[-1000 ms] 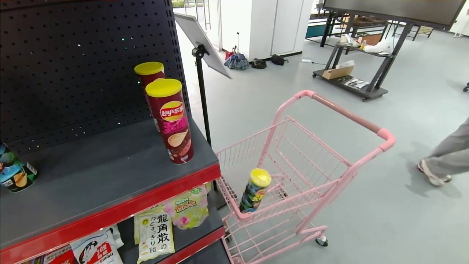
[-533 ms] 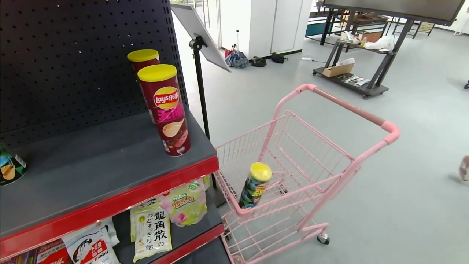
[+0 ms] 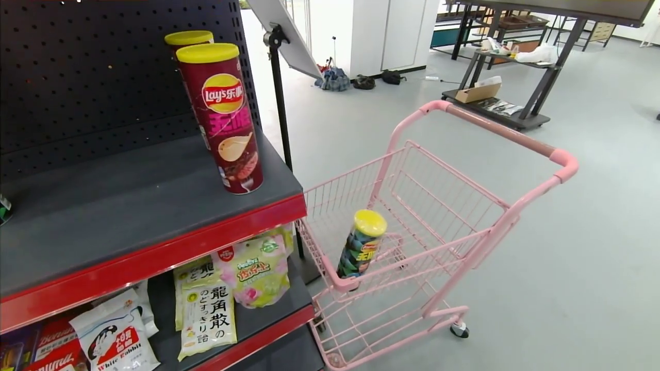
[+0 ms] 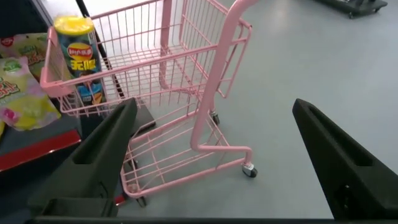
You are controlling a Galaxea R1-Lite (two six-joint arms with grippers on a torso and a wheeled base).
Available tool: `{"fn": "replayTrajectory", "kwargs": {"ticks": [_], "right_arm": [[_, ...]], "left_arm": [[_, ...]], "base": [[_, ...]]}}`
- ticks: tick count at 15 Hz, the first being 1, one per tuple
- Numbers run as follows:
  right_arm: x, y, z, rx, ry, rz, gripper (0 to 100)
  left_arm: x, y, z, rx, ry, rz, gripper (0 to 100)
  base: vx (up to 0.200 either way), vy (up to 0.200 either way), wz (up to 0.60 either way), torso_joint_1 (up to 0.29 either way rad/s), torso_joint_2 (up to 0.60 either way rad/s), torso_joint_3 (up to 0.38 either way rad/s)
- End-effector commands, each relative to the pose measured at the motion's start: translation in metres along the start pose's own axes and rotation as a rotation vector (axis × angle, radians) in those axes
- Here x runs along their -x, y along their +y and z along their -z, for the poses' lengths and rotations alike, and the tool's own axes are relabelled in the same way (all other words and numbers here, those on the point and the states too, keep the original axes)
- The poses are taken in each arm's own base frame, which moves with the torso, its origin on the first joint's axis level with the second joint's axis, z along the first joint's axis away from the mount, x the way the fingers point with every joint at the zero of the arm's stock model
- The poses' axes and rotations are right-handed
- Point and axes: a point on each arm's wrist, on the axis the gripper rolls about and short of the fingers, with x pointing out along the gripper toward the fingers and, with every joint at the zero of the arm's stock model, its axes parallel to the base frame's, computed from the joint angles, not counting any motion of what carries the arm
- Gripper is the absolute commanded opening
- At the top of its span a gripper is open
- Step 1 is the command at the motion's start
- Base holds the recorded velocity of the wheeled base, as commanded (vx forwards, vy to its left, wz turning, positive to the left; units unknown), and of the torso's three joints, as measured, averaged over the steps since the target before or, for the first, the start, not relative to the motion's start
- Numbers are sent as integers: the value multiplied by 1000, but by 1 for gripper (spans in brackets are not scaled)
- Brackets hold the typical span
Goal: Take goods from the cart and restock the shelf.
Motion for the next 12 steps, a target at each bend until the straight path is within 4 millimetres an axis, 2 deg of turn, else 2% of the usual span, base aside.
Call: {"fn": "replayTrajectory", "kwargs": {"ticks": [1, 8, 12], "right_arm": [[0, 0, 0, 1, 1, -1, 100], [0, 0, 0, 5, 5, -6, 100], [-2, 0, -2, 43, 28, -15, 100]], "left_arm": [[0, 0, 0, 0, 1, 0, 100], [0, 0, 0, 2, 1, 0, 100], [0, 0, 0, 2, 1, 0, 100]], "base": [[0, 0, 0, -178, 564, 373], [0, 0, 0, -147, 520, 376], [0, 0, 0, -33, 152, 118]]}}
